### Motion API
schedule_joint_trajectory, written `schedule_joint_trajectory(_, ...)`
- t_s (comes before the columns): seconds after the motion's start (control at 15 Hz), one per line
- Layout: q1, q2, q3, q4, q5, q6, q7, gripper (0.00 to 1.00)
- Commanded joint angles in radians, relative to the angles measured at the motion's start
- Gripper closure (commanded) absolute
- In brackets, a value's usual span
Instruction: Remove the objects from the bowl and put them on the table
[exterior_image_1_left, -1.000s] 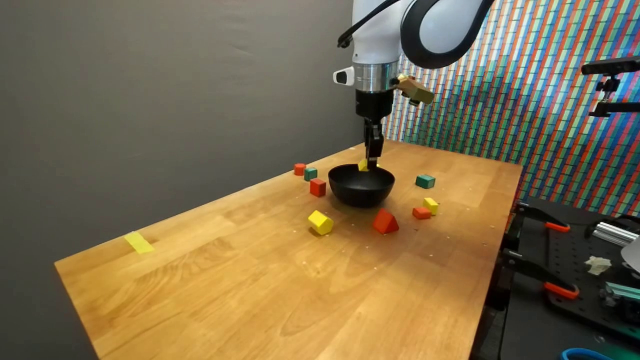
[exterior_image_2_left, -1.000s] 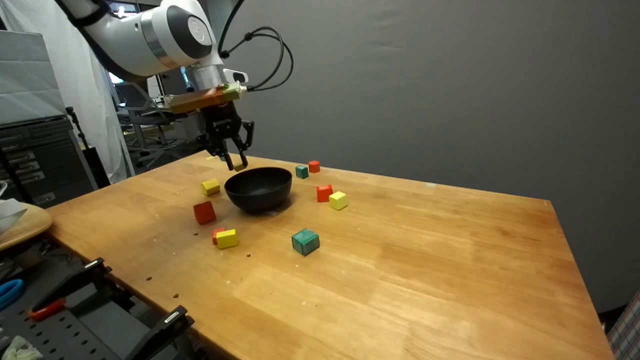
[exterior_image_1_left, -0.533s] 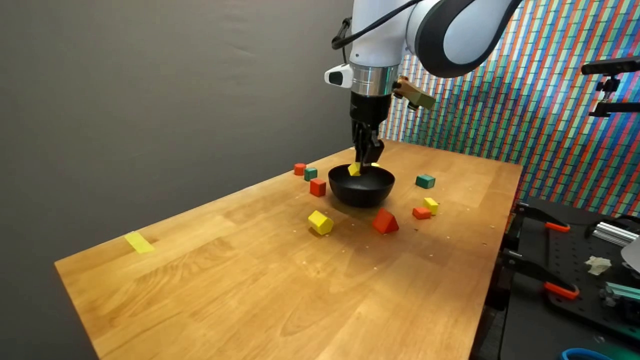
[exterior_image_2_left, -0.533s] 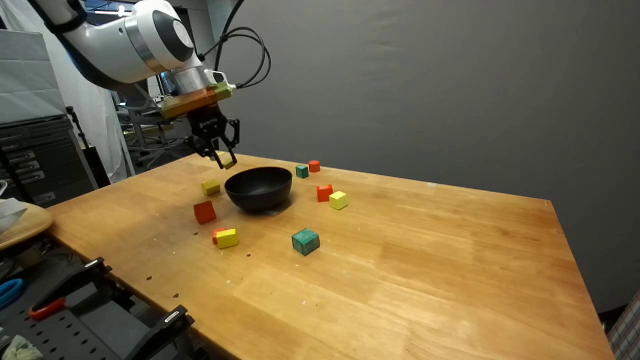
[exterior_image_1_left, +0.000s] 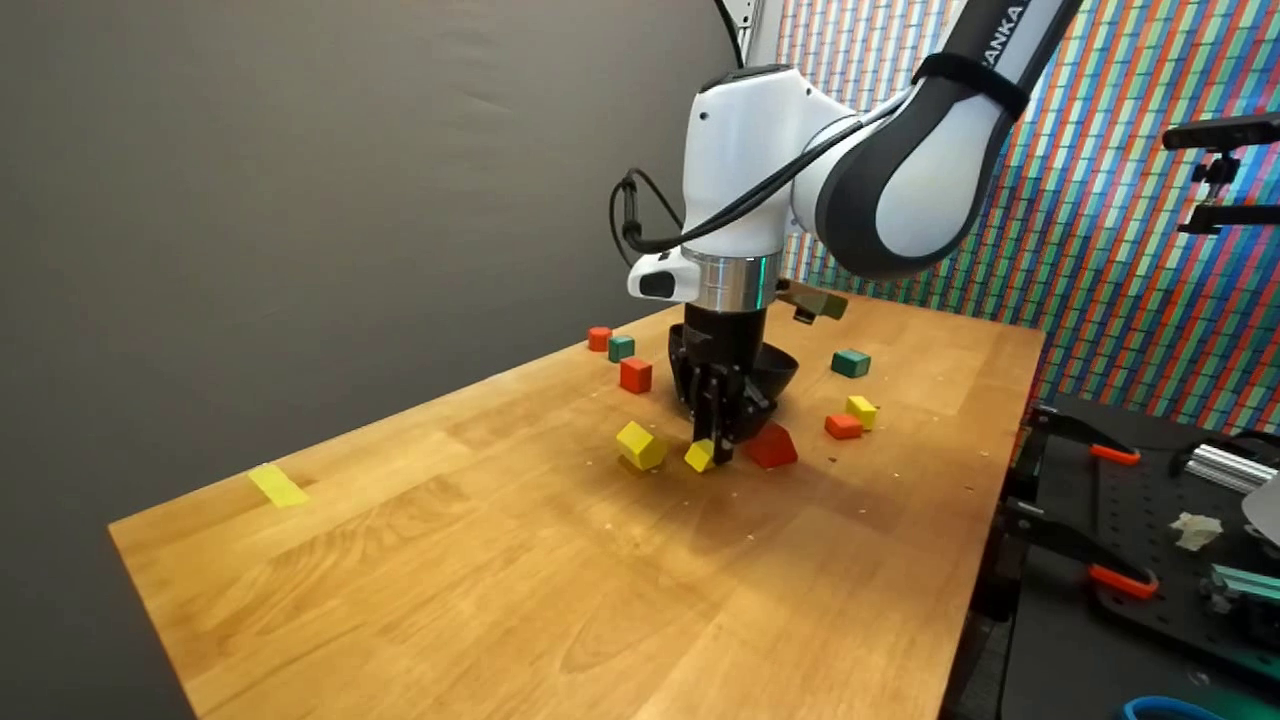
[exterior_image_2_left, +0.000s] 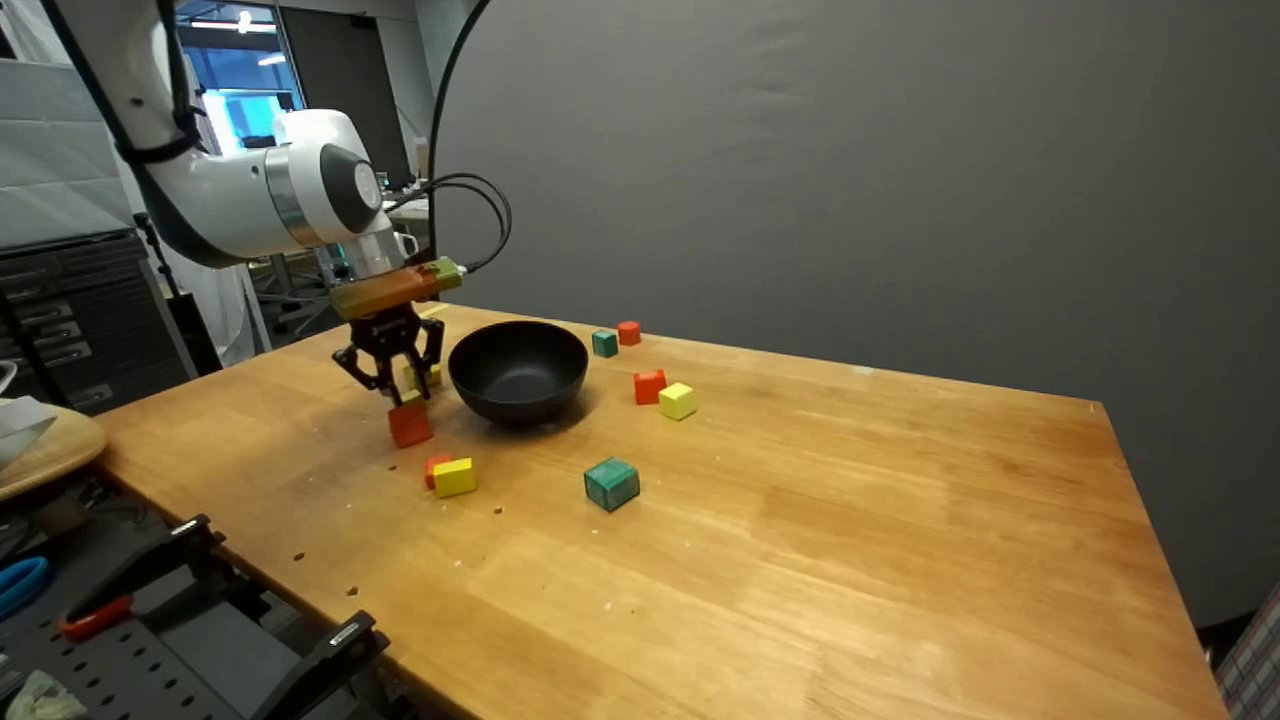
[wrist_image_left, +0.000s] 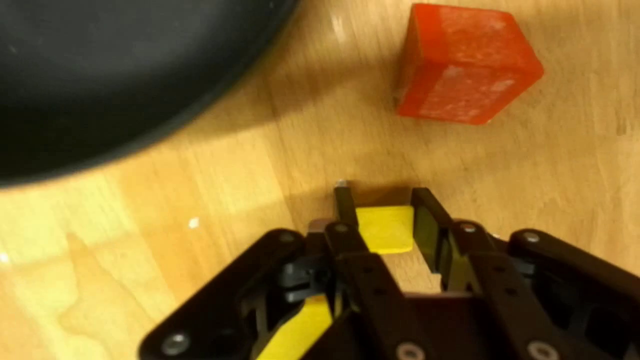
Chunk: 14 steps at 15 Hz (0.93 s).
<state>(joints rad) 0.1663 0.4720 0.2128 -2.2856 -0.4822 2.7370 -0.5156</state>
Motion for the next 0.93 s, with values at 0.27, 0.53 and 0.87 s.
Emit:
schedule_joint_trajectory(0.27,-0.019,0.044,0.072,0.026,0.025,0.005,-0.222,0.42)
schedule_joint_trajectory(0.53,0.022,0.013,0.087,0.031,0.035,-0.093,-0.219,0.18)
schedule_joint_trajectory(0.87,0.067,-0.128,0.136,0.015,0.115,-0.259,-0.167,0.00)
